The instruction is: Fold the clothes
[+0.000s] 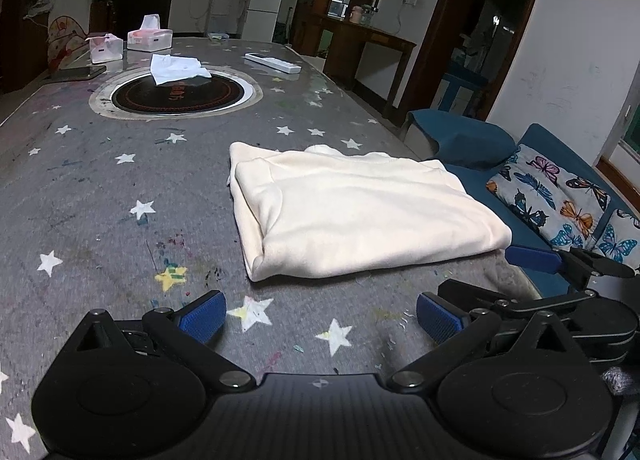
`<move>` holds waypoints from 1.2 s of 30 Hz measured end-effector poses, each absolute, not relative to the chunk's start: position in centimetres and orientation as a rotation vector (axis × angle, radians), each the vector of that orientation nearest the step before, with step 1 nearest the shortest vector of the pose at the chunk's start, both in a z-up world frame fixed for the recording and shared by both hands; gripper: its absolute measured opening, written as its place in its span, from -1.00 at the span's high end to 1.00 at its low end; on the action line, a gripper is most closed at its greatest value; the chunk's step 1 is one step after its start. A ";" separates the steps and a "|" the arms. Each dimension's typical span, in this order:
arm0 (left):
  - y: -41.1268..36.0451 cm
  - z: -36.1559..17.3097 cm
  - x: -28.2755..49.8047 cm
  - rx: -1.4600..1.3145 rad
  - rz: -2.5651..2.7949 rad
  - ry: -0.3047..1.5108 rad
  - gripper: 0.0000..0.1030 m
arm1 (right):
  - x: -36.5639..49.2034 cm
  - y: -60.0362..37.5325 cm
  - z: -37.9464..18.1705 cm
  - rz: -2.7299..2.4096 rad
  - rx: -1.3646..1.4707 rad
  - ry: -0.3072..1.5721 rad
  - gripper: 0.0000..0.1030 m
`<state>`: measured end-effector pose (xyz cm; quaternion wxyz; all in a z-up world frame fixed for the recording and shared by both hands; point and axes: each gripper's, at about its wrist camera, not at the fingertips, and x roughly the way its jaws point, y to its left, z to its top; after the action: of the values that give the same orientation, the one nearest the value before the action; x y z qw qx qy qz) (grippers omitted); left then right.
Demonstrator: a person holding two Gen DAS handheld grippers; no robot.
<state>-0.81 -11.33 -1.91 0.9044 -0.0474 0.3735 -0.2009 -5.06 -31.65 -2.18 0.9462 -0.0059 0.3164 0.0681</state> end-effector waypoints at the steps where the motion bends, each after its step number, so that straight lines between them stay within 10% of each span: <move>1: -11.3 -1.9 -0.9 -0.098 -0.414 0.773 -1.00 | -5.2 -31.6 -2.2 0.141 -0.013 0.644 -1.00; 36: -9.0 -1.8 -3.4 -0.078 -0.373 0.783 -1.00 | -9.1 -29.8 -2.1 0.148 -0.016 0.659 -1.00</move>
<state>-3.41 -8.99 -1.82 0.9066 -0.0379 0.3794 -0.1809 -9.09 -29.82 -2.13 0.9436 -0.0081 0.3231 0.0725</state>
